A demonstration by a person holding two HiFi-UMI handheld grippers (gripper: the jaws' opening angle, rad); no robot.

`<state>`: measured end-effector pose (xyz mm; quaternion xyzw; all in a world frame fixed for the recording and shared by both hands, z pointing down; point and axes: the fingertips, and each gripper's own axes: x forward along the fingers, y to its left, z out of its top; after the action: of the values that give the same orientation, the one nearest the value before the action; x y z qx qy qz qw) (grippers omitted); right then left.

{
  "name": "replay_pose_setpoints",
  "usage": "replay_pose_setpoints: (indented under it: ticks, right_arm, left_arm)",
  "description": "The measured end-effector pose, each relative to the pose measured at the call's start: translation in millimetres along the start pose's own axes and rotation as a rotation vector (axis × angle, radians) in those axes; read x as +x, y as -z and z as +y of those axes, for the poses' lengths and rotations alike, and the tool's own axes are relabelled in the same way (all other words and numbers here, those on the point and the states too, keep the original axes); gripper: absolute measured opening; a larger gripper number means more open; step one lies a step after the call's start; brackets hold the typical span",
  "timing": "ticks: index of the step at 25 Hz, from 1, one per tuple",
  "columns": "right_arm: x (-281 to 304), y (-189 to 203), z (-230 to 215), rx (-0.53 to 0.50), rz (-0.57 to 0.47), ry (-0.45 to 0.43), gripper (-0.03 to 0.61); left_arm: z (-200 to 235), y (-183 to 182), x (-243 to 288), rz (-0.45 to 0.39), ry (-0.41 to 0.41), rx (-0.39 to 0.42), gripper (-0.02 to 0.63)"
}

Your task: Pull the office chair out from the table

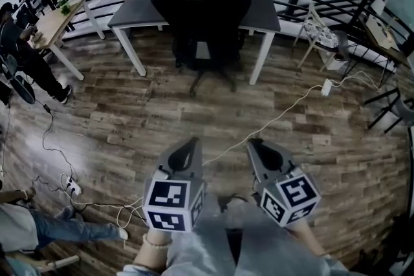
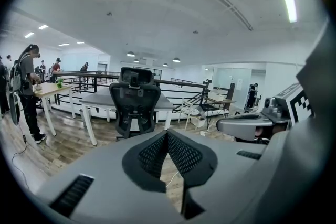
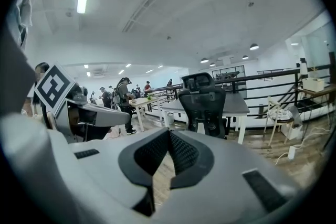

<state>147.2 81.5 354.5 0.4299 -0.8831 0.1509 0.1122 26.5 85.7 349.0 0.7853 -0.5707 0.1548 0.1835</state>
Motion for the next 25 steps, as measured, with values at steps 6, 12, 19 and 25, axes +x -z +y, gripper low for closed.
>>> replay_pose_setpoints:
  ticks: [6, 12, 19, 25]
  right_arm:
    - [7.5, 2.9, 10.6, 0.003, -0.006, 0.036, 0.003]
    - [11.2, 10.1, 8.7, 0.008, -0.004, 0.067, 0.003]
    - [33.1, 3.0, -8.1, 0.027, -0.013, 0.059, 0.003]
    - [68.7, -7.8, -36.8, 0.016, -0.019, 0.019, 0.005]
  left_arm:
    - [17.4, 4.9, -6.5, 0.001, 0.011, 0.001, 0.009]
    - [26.4, 13.1, -6.6, 0.009, 0.011, 0.004, 0.009]
    - [34.3, -0.4, 12.6, -0.001, 0.016, -0.001, 0.009]
    - [46.2, -18.1, 44.4, -0.020, -0.022, -0.009, 0.009]
